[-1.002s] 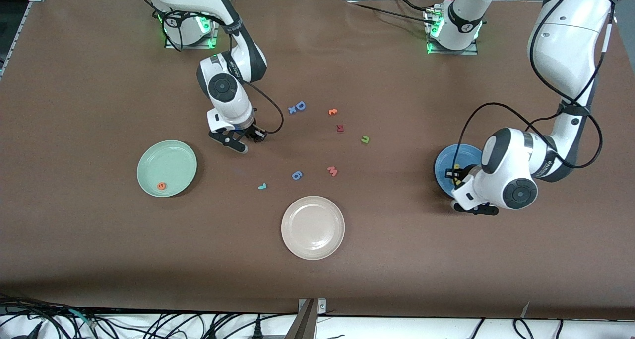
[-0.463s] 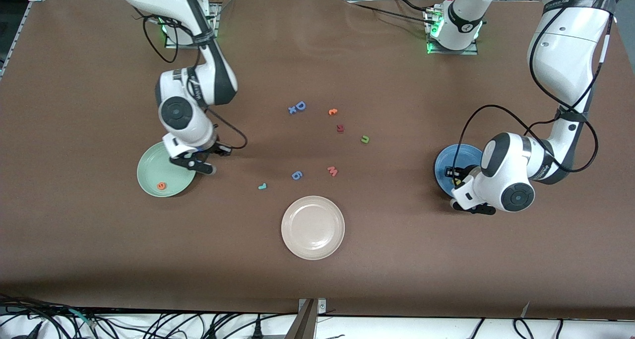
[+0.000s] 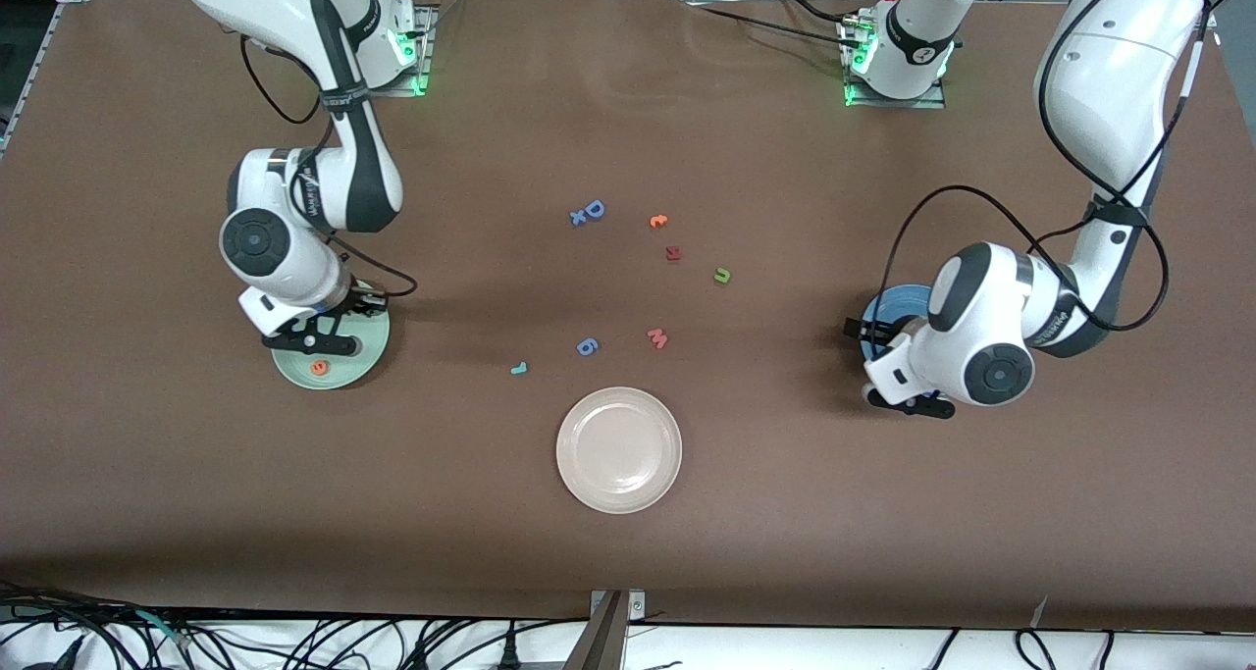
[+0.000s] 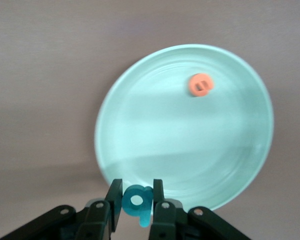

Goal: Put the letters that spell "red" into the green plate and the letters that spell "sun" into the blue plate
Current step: 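Grasp the green c with the left gripper while the right gripper grasps cyan letter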

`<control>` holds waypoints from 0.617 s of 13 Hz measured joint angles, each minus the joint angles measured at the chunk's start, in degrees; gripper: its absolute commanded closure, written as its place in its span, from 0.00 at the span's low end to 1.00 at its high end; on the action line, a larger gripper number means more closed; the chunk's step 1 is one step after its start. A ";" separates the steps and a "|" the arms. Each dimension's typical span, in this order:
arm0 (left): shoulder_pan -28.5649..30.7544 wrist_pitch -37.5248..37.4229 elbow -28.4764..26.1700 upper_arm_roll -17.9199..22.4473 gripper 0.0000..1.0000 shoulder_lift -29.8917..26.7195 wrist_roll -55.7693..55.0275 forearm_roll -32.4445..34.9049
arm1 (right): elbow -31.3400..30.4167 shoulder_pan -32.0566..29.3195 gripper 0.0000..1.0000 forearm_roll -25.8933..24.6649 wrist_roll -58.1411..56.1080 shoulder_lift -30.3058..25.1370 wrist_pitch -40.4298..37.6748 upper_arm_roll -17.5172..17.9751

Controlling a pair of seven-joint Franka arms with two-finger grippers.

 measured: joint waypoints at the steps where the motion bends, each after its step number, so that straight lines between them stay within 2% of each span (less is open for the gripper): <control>1: -0.08 -0.04 -0.02 -2.77 0.00 -0.23 -4.46 0.00 | 0.00 -0.68 0.00 0.00 -0.77 0.07 0.01 -0.04; 3: -0.57 0.42 -0.34 -8.03 0.00 -0.32 -11.97 0.01 | 0.13 -0.80 0.00 0.00 -0.87 0.08 0.04 0.10; 5: -1.04 3.71 -2.04 -11.63 0.00 -0.56 -17.00 0.57 | 1.14 -0.25 0.00 0.17 -0.49 0.08 0.05 0.54; 8: -1.15 16.69 -12.35 -13.47 0.00 -3.46 -18.81 2.81 | 3.98 0.10 0.00 4.53 3.50 0.20 0.05 3.02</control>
